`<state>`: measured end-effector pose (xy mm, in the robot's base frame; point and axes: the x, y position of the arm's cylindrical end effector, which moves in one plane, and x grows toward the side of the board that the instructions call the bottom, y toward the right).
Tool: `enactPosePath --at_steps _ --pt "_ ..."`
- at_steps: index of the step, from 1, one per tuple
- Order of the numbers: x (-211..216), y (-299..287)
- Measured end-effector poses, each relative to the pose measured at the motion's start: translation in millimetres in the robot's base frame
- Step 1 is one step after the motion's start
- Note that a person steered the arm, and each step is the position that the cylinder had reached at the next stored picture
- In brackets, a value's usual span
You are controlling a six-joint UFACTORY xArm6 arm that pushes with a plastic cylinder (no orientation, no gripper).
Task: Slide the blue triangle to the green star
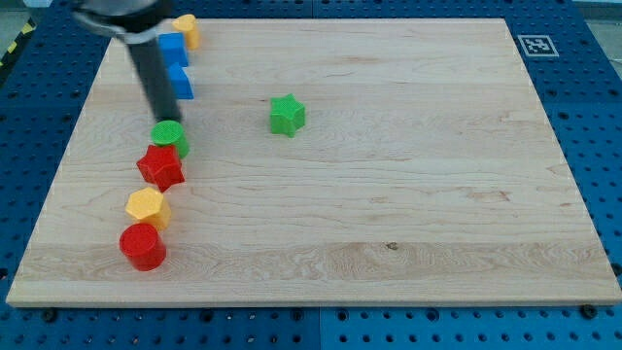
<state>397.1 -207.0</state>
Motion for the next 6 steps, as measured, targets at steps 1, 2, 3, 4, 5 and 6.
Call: enactPosePath --at_steps 1,2,3,4,5,6 --pt "-30 -27" --pt "-51 -27" --pt "-59 -18" --pt "-61 5" --pt "-60 32" --pt "-55 56"
